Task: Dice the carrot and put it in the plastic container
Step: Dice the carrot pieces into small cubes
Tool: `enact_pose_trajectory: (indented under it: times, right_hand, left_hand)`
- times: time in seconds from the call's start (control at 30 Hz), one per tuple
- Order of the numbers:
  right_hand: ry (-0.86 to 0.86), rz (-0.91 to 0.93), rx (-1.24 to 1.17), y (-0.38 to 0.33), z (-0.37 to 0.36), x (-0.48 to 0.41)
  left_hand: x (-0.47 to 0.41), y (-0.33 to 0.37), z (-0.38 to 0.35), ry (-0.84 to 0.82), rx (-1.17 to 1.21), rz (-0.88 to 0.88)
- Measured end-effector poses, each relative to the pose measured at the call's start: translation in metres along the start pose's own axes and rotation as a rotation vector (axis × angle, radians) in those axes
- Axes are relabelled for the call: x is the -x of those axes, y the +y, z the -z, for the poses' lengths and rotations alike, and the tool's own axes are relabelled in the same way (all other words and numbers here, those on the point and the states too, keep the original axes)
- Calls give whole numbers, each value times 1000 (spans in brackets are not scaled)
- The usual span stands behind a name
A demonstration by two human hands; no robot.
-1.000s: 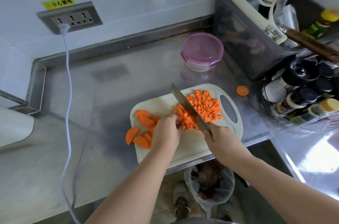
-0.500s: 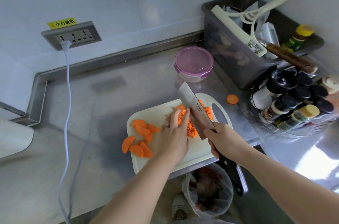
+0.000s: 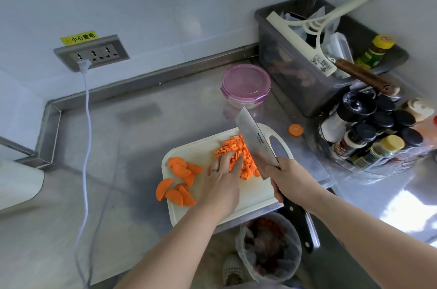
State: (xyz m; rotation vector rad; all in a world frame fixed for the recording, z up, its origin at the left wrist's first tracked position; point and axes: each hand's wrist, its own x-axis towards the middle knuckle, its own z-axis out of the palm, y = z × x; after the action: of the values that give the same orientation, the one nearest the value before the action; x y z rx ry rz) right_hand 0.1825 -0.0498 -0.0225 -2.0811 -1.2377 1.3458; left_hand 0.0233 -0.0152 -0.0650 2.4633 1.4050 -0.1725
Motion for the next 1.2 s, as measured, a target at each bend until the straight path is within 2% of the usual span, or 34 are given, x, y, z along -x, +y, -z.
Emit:
enact_pose_trajectory:
  times: [0.1, 0.23, 0.3, 0.37, 0.53, 0.63, 0.7, 0.9, 1.07, 1.13, 1.2]
  right_hand:
    - [69, 67, 172, 9, 0, -7]
    - [232, 225, 666, 22, 0, -8]
    - [275, 311, 785, 28, 3, -6]
    - [304, 378, 833, 32, 4, -3]
    - [367, 540, 916, 37, 3, -3]
    - [372, 562, 975, 37, 4, -4]
    - [392, 561, 1030, 37, 6, -5]
    - [377, 575, 1013, 37, 6, -1]
    - [263, 378, 786, 30, 1, 0]
    - [149, 272, 640, 26, -6, -2]
    - [105, 215, 488, 22, -14, -5]
  left_hand:
    - [-6, -15, -1, 218, 161, 10]
    - [-17, -29, 25, 740, 619, 173]
    - [-20, -29, 44, 844, 715, 218]
    - [-26, -27, 56, 789, 670, 169]
    - [-34, -19, 53, 177, 518, 136]
    - [-30, -12, 49, -37, 339, 115]
    - [-32, -9, 45, -47, 313, 109]
    - [-32, -14, 42, 82, 437, 161]
    - [-24, -31, 48, 360, 647, 183]
    - [-14, -42, 50, 450, 757, 249]
    - [-2, -55, 49, 467, 869, 340]
